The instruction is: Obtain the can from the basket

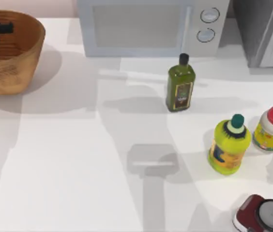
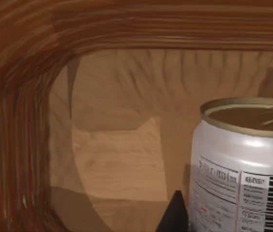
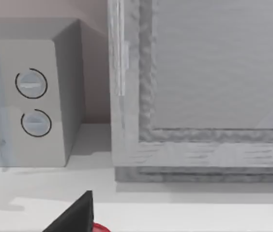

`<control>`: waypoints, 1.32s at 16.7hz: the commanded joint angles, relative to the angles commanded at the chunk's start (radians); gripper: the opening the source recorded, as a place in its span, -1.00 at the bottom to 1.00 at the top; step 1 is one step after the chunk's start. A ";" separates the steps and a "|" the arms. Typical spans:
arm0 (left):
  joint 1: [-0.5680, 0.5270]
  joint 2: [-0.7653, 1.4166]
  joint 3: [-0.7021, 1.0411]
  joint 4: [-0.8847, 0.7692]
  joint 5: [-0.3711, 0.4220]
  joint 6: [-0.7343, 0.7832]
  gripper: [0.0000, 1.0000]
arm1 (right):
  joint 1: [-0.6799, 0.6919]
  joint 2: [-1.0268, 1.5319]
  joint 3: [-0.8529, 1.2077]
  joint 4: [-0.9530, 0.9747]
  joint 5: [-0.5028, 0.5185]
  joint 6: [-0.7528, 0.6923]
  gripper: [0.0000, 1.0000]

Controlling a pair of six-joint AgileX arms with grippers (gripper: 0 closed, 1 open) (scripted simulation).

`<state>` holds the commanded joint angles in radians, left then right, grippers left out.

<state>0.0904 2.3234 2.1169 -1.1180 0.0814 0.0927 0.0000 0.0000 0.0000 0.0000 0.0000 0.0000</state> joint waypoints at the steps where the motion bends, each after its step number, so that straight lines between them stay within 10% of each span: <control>1: -0.003 -0.072 -0.066 0.035 -0.003 -0.003 -1.00 | 0.000 0.000 0.000 0.000 0.000 0.000 1.00; 22: -0.086 -2.250 -2.045 1.068 -0.078 -0.089 -1.00 | 0.000 0.000 0.000 0.000 0.000 0.000 1.00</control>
<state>0.0043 0.0733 0.0722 -0.0496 0.0036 0.0038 0.0000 0.0000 0.0000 0.0000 0.0000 0.0000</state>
